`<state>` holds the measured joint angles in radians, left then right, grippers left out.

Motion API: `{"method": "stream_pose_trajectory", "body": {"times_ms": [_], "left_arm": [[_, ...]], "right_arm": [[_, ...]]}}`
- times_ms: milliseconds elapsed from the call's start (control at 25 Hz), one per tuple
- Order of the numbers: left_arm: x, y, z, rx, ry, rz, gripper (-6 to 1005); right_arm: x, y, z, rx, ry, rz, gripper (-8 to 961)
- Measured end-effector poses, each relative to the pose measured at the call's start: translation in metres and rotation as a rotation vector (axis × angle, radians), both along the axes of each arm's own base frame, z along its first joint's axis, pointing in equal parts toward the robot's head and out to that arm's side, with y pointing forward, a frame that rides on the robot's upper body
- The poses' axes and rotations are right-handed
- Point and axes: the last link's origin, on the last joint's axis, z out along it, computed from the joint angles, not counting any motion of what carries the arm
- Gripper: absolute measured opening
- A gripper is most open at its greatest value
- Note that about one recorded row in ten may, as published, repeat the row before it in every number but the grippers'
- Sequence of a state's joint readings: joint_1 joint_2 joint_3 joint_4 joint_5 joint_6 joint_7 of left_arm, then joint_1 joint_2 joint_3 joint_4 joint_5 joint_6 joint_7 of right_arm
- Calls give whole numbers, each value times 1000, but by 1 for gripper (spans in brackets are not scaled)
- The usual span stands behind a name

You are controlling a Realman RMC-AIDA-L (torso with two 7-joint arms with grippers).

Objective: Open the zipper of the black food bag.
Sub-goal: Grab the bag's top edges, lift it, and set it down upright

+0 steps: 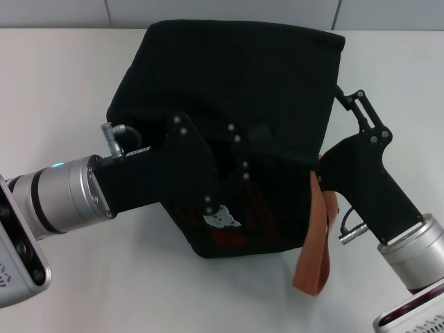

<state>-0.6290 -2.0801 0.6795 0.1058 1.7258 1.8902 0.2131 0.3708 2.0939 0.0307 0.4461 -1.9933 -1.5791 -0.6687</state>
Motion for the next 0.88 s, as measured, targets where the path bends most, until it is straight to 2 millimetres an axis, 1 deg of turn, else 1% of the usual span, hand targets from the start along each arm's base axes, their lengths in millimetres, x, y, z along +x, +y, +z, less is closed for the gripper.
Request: {"method": "stream_pose_trajectory", "body": {"times_ms": [400,800,880], "left_arm": [[0,-1,0,-1,-3,0,91],[0,-1,0,-3,-4,-3,91],[0,-1,1,-3,-5,-3,91]], "right_arm": [[-1,3,0,17,-19,3,802],[-2,5,-3,2,-36,5,653],[-2,5,-4,-2,-41,11,557]]}}
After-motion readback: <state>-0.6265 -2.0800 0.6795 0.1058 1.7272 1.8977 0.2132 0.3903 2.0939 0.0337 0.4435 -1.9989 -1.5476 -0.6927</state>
